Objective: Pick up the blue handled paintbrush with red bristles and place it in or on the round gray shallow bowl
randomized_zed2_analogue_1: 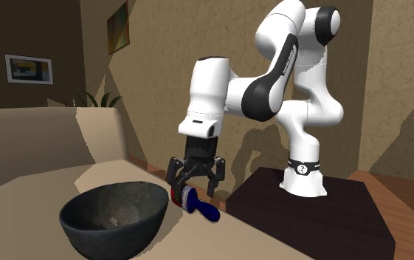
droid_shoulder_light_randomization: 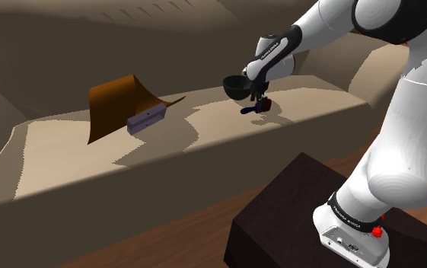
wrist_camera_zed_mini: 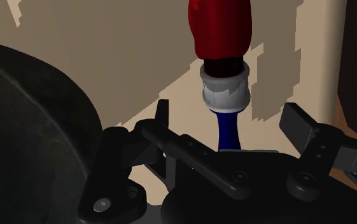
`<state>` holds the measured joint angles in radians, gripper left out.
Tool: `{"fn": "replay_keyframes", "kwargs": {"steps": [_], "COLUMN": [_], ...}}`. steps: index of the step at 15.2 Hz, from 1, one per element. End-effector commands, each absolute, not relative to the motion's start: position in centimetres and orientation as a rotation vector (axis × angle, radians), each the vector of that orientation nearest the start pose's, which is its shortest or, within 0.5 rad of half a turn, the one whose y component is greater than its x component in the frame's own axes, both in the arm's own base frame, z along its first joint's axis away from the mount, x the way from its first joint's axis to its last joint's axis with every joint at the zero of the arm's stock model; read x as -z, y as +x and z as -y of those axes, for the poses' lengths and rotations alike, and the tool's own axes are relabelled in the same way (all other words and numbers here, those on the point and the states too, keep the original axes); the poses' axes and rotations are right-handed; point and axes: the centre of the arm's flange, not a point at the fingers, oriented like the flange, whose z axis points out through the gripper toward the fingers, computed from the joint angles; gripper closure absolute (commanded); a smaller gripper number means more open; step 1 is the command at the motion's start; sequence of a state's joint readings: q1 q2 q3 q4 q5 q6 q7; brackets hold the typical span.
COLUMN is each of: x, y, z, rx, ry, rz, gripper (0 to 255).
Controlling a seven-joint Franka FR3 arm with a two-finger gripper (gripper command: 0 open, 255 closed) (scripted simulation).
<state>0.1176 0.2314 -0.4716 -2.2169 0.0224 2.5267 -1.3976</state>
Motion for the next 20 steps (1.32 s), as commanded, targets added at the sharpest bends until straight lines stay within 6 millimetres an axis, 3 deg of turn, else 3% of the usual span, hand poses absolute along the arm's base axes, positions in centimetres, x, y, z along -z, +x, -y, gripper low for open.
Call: {"fn": "replay_keyframes", "kwargs": {"steps": [1, 9, 10, 20], "x": [-27.96, -27.96, -27.96, -28.48], "y": [52.58, 52.58, 52.58, 52.58], "z": [19.32, 19.32, 19.32, 19.32], "rx": [-0.003, -0.003, -0.003, -0.003], "ry": [-2.844, -2.844, -2.844, -2.844], "rz": [1.633, 1.633, 1.633, 1.633], "gripper": [0, 0, 255, 255]}}
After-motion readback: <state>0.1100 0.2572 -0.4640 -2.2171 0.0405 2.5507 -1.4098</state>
